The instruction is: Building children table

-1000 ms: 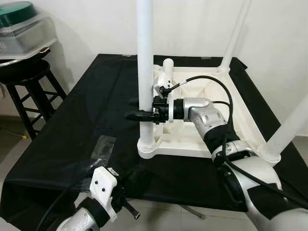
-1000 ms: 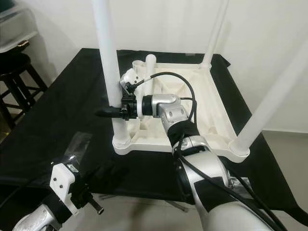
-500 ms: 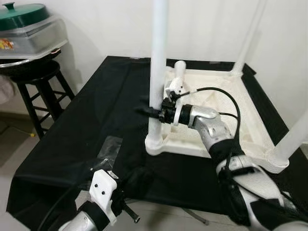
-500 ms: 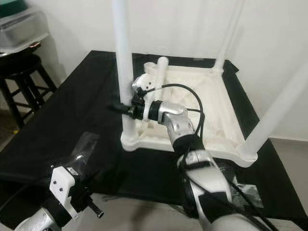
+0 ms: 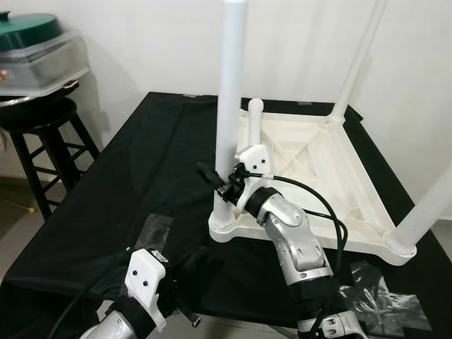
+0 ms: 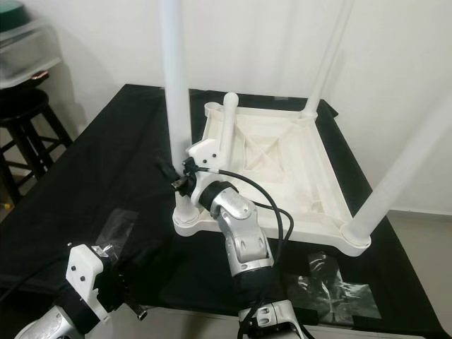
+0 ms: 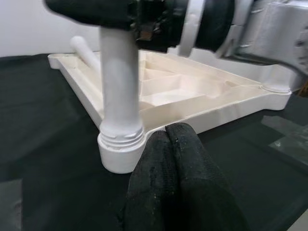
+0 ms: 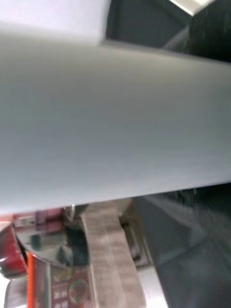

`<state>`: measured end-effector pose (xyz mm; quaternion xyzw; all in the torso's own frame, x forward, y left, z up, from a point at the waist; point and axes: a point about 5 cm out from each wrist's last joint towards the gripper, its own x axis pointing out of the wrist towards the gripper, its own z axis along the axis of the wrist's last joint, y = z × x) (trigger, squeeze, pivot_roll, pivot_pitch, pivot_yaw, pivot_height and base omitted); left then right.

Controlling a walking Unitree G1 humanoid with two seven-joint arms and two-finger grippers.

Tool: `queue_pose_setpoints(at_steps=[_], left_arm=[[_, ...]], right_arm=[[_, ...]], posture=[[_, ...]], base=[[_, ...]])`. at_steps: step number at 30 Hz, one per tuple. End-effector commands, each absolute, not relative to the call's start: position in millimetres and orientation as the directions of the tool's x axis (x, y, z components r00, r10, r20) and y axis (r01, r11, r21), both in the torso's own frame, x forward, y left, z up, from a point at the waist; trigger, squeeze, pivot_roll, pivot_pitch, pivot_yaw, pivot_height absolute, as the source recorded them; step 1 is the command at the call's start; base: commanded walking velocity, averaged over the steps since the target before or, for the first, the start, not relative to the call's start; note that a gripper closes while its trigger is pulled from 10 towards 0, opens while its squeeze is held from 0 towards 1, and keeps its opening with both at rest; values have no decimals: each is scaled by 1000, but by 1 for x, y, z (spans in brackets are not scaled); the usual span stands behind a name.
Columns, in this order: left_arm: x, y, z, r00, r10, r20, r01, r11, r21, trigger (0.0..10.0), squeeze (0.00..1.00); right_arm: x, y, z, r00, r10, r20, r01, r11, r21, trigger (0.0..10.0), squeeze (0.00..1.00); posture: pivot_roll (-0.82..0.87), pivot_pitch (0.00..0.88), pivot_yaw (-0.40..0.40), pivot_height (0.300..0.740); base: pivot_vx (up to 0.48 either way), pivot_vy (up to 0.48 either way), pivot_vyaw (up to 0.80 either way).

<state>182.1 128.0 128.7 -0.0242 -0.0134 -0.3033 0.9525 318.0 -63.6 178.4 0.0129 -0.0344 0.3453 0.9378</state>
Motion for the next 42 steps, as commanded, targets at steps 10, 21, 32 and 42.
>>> queue_pose_setpoints(at_steps=[10, 21, 32, 42], left_arm=[[182, 126, 125, 816, -578, 20, 579, 814, -47, 10000, 0], [183, 125, 123, 816, -578, 17, 578, 815, -44, 10000, 0], [183, 123, 123, 816, -577, 17, 578, 815, -41, 10000, 0], [183, 121, 124, 815, -579, 22, 580, 814, -44, 10000, 0]], right_arm=[[330, -72, 189, 339, 941, -18, -940, 338, -45, 10000, 639], [361, -88, 234, 110, 989, -95, -987, 98, -124, 10000, 0], [372, -94, 226, 38, 983, -181, -999, 34, -25, 0, 0], [372, -103, 217, 64, 985, -160, -998, 62, -15, 0, 0]], posture=[[63, 71, 8, 740], [81, 63, 2, 740], [96, 67, -6, 740], [74, 77, -3, 740]], base=[[0, 0, 0], [0, 0, 0], [0, 0, 0], [0, 0, 0]])
